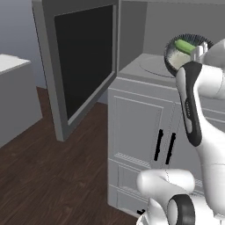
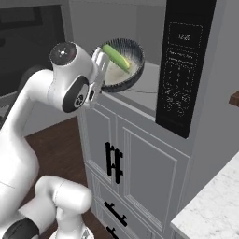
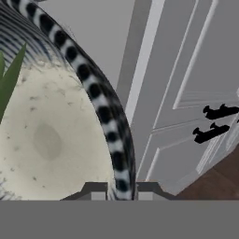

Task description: Pick the corn from the sink and place it in the bowl. Then pick the bowl and place it in the microwave. Then close the microwave door and press the start button.

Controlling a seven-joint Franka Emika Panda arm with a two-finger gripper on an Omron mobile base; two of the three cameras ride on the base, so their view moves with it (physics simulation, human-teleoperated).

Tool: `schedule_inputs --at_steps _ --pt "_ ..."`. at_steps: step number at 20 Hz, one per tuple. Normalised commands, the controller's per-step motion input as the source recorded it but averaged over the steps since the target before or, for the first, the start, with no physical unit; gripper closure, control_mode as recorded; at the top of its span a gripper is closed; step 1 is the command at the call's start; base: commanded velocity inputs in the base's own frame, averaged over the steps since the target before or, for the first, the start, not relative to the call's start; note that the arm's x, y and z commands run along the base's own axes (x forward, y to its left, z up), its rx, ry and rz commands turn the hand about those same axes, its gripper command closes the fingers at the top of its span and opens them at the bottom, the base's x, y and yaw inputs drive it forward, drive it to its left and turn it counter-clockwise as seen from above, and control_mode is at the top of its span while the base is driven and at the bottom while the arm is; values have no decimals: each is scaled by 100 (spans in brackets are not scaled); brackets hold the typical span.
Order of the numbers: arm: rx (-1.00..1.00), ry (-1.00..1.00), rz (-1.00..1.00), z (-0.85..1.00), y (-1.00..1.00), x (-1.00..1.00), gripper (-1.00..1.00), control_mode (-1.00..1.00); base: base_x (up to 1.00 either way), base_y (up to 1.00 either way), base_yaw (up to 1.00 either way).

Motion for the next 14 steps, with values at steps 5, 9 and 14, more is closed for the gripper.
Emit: schedule_inputs --at_steps 5,9,14 --pt "0 0 -2 -1 -22 86 100 -100 0 0 0" --pt "0 0 0 -6 -27 80 100 -100 0 0 0" --pt "0 0 0 -14 -28 69 100 -100 0 0 0"
